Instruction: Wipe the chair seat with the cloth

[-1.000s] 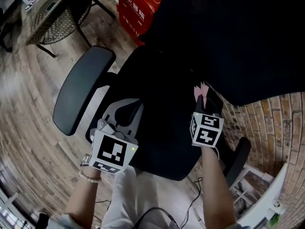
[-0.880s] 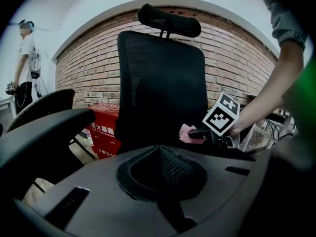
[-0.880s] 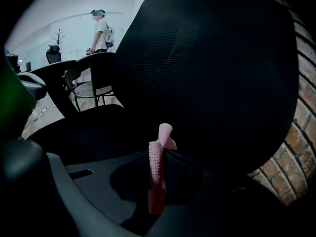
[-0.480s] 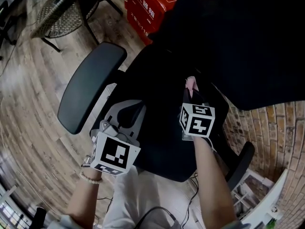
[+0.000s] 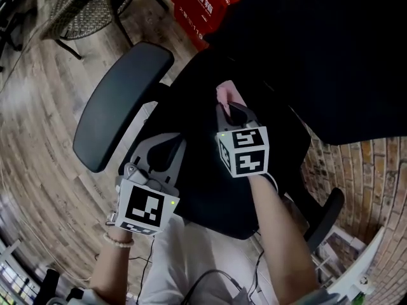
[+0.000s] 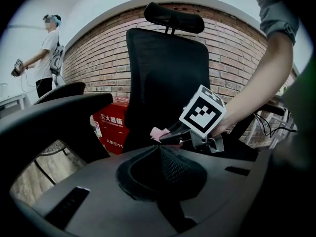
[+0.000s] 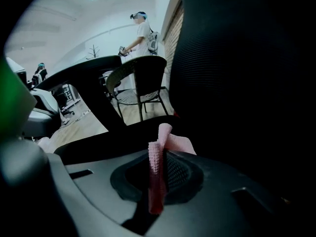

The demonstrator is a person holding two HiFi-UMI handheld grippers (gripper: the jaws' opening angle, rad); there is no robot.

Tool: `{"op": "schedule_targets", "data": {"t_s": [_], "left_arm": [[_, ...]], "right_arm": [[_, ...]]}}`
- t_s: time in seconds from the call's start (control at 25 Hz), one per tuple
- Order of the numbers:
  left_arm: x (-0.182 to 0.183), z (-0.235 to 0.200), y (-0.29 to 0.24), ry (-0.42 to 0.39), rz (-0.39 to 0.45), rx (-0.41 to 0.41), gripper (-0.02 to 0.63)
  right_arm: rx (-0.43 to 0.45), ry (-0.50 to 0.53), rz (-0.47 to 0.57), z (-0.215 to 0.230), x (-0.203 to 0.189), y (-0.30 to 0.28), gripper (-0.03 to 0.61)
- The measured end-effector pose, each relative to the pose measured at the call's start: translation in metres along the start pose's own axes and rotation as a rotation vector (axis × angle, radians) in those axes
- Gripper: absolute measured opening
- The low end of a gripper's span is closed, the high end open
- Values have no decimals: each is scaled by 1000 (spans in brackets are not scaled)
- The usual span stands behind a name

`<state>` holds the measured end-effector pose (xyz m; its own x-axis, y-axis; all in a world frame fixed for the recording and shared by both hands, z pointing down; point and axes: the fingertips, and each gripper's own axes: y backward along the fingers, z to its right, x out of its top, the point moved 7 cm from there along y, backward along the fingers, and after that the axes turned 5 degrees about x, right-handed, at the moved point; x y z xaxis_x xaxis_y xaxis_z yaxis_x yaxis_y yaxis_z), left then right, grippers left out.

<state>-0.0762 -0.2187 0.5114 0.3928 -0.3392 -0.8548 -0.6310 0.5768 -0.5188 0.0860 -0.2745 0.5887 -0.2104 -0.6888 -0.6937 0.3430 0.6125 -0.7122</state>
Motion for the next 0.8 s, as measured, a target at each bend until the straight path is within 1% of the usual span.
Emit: {"op": "schedule_targets", "data": {"t_s": [0.16,0.4,0.52,0.64,0.8], "left_arm": [[-4,-3,17,31,23,31,18],[-16,-6,37,37,-12,60,18],[-19,-6,46,42,-21,70,18],[-20,-6,53,47,-16,79,18],[-21,-3,52,50,-15,78,18]], "right_arm": [[88,71,4,-30,7,-10,54],[217,144,17,-79,14,-17,54],[273,163,17,-101,12,-18,54],[309,164,24,-117,10,-17,54],[308,173,13,-123,5,-18,54]]}}
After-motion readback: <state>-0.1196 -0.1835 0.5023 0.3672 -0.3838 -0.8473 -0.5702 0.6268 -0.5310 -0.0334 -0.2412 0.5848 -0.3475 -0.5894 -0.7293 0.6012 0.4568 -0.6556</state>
